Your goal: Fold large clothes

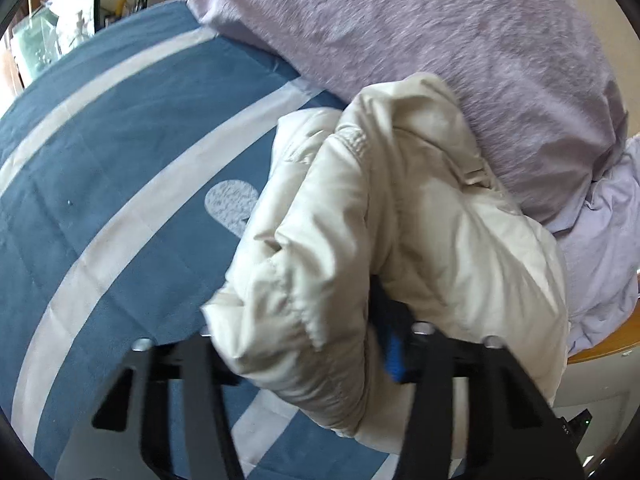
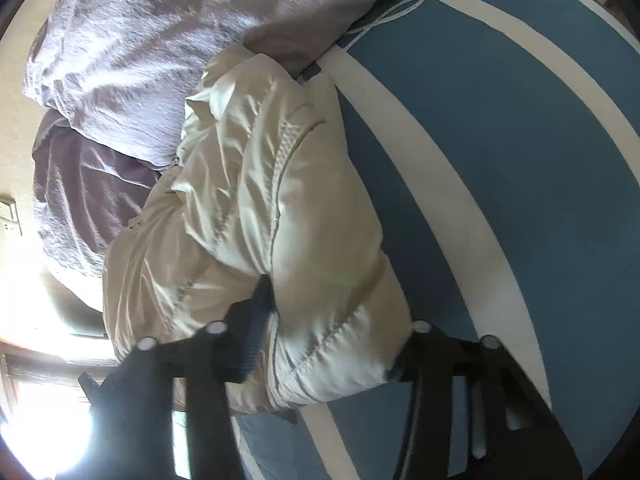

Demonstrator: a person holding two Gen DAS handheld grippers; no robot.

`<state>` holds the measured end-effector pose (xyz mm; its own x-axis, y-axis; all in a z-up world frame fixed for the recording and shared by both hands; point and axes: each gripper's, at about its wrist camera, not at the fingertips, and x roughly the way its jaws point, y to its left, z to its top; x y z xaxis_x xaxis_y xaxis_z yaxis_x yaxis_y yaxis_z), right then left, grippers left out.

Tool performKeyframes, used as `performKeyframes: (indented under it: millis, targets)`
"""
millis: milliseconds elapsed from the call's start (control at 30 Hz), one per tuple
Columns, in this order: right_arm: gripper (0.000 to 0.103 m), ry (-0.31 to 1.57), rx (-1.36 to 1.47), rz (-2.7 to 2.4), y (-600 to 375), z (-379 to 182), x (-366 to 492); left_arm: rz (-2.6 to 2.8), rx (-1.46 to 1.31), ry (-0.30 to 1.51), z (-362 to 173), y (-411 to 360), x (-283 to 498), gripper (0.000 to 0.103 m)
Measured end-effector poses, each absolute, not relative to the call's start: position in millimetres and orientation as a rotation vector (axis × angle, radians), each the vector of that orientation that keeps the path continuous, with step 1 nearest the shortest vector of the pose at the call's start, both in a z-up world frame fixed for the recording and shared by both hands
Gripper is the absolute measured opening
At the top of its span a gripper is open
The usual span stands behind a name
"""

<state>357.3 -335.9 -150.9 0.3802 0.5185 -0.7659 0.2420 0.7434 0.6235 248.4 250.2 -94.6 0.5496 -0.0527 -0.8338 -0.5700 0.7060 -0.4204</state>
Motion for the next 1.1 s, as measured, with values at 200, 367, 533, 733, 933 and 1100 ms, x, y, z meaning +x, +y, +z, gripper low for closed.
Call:
performKeyframes:
  millis: [200, 367, 533, 733, 933, 1100]
  targets:
    - [0.022, 1.156, 0.722, 0.216, -327, -125, 352, 0.312, -0.746, 0.905, -75, 246, 237, 0.025]
    - [0.021, 1.134, 0.7, 0.238, -319, -112, 338, 0.286, -0.724, 0.875, -57, 248, 218, 0.025]
    - [0.021, 1.146, 0.677, 0.269, -305, -113, 309, 0.285, -0.732, 0.874, -57, 260, 188, 0.025]
    - [0.021, 1.151, 0.644, 0.295, -289, -111, 270, 0.298, -0.758, 0.864, -62, 275, 141, 0.025]
    - [0.021, 1.153, 0.635, 0.311, -283, -113, 233, 0.301, -0.777, 0.863, -66, 286, 102, 0.025]
    - [0.022, 1.16, 0.634, 0.312, -279, -117, 215, 0.303, -0.799, 0.88, -74, 291, 87, 0.026]
